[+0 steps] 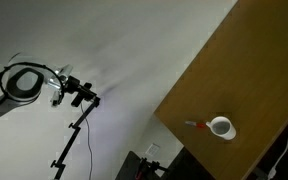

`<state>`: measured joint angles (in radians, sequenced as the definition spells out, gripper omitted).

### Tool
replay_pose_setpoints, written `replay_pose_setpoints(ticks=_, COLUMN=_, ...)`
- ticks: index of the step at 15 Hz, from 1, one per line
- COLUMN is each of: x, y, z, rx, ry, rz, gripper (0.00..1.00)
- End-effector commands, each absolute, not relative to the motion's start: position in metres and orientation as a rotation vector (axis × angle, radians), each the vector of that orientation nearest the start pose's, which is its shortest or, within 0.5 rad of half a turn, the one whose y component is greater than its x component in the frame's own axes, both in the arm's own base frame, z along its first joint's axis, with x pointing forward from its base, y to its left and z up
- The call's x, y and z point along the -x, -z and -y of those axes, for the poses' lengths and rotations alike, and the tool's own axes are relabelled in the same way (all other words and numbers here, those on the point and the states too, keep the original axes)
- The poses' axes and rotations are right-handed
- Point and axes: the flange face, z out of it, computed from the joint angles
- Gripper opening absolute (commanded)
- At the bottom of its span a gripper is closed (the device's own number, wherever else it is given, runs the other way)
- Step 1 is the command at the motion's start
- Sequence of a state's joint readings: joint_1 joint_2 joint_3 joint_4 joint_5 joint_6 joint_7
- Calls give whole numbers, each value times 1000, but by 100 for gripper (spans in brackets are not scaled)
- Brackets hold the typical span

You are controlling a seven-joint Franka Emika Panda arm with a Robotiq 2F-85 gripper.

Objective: Pick up the marker from the table and put it in the cup

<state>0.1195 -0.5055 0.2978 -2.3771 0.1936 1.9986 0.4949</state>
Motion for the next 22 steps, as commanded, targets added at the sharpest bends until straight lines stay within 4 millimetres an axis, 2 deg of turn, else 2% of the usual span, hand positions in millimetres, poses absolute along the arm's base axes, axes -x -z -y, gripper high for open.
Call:
replay_pose_setpoints(ticks=1, x=-388, y=-487, z=-184, rx=3033, ry=172, rz=-567, gripper=100)
replay_pose_setpoints(ticks=5, x=-398, y=-460, z=-175, rx=2982, ry=138, rz=-876, gripper=100)
replay_pose_setpoints(ticks=10, x=-407, y=-417, z=-166, rx=2926, ry=32, rz=-1165, gripper=100)
replay_pose_setpoints(ticks=16, x=-419, y=-364, z=-139, rx=2821, ry=53, rz=-1466, gripper=100)
replay_pose_setpoints(ticks=18, x=-422, y=-350, z=-127, rx=2792, ry=86, rz=-1525, gripper=100)
replay_pose_setpoints(ticks=19, x=-422, y=-346, z=-121, rx=2800, ry=99, rz=-1494, gripper=100)
replay_pose_setpoints(ticks=20, x=-422, y=-353, z=-130, rx=2820, ry=59, rz=-1474, gripper=100)
replay_pose_setpoints(ticks=22, x=-424, y=-345, z=-122, rx=2810, ry=61, rz=-1488, gripper=100)
